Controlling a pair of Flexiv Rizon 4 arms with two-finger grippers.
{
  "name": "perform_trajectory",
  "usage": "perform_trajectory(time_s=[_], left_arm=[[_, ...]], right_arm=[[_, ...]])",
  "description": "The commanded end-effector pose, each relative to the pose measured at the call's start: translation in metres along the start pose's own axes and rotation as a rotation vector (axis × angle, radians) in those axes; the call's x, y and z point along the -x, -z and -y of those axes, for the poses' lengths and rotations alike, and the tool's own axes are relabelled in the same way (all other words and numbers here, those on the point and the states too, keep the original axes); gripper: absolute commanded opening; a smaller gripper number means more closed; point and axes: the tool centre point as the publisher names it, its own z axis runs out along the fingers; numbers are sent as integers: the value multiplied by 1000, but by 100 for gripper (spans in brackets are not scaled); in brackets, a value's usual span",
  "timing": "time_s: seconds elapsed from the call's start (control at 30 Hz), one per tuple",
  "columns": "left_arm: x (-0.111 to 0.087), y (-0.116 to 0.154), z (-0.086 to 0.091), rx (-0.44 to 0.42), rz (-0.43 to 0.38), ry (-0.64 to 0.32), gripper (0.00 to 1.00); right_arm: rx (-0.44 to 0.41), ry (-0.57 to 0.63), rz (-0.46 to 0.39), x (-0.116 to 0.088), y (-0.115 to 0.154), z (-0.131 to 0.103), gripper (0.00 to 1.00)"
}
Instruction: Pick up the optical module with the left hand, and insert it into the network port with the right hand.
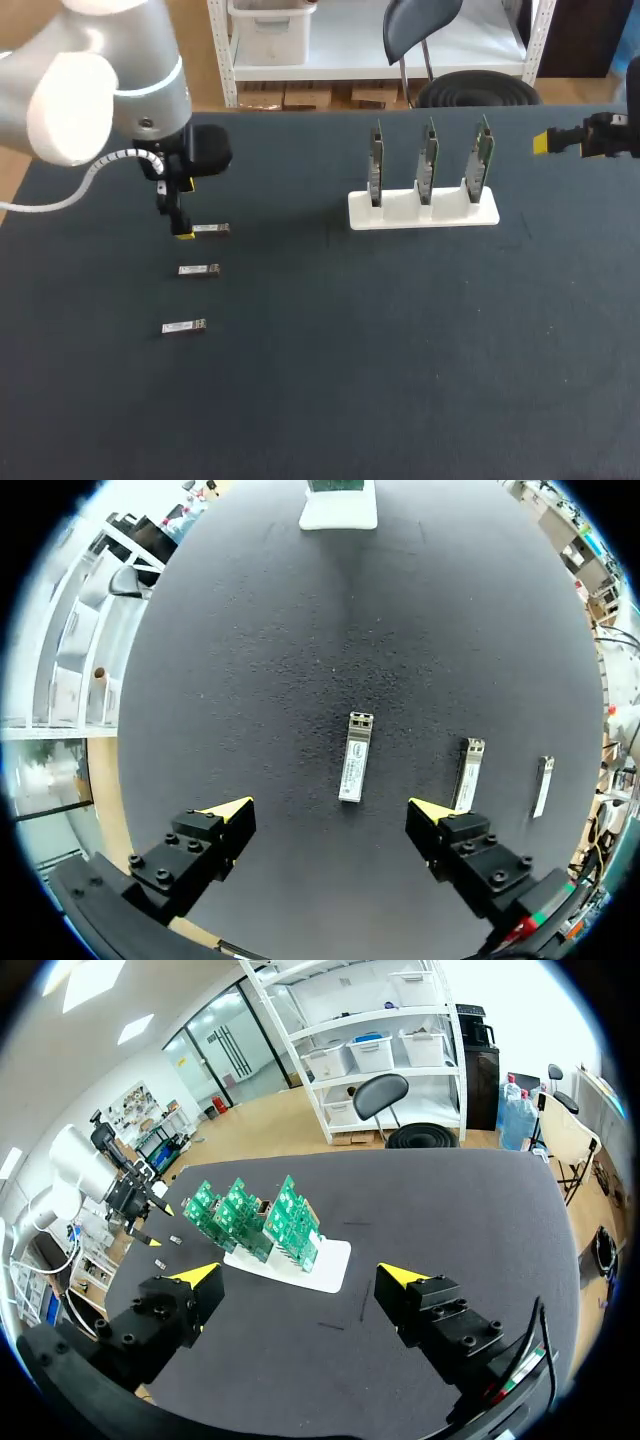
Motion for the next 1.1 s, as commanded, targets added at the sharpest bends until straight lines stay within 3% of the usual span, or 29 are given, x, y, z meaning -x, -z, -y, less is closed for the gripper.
perform_trajectory(time_s=[0.03, 1.1], left_arm=[[1, -3, 1, -2, -12, 4, 100], [10, -26, 17, -80, 3, -3, 100]], right_arm=[[-11, -2, 0, -1, 1, -2, 100], [-11, -2, 0, -1, 1, -2, 100]])
